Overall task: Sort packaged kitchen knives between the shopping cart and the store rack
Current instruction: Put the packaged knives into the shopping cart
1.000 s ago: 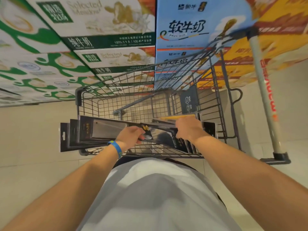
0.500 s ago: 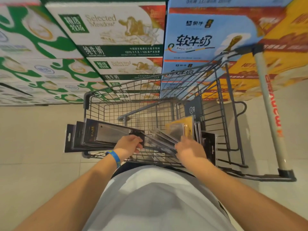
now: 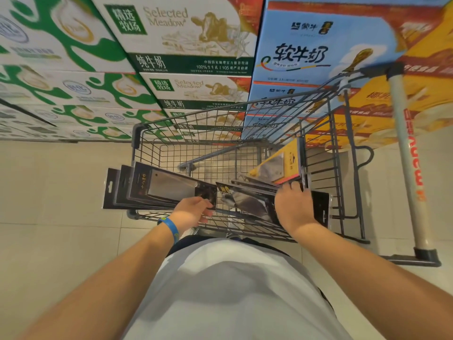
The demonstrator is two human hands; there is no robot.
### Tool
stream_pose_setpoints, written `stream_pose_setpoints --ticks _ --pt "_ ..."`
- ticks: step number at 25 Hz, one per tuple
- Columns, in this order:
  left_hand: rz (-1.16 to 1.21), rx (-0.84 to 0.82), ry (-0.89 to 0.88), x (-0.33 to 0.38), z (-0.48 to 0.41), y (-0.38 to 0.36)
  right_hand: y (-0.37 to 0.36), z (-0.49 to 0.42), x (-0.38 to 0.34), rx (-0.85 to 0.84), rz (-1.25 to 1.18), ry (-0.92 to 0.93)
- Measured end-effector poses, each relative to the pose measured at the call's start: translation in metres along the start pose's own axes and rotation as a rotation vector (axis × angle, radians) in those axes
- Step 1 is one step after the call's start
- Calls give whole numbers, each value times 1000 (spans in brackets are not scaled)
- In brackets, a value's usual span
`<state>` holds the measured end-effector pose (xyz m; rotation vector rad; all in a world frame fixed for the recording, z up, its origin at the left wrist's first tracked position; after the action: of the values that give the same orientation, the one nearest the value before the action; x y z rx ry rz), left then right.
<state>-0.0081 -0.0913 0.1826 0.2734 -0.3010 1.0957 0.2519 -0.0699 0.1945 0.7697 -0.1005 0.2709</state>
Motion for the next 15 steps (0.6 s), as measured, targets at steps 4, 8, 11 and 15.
stream_pose_setpoints --ticks 4,8,11,15 --pt "22 -10 5 0 3 -2 -13 8 -11 25 107 40" --pt "0 -29 -11 5 5 -5 -24 19 -9 4 94 52" --pt "-1 -40 -28 7 6 -5 -21 14 -5 -90 -183 28" --pt "42 -33 -56 12 11 -1 -5 6 8 -112 -517 -32"
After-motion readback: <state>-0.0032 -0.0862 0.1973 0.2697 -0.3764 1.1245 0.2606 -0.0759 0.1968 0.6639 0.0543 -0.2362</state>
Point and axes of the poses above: each hand's wrist, its own z-axis away from the middle knuckle, its own y-axis out of the back of the hand, x = y × z, the point moved 3 cm from there along -z, towards the middle knuckle, and after that the axes turned 15 degrees about -x, right-handed, at the moved point
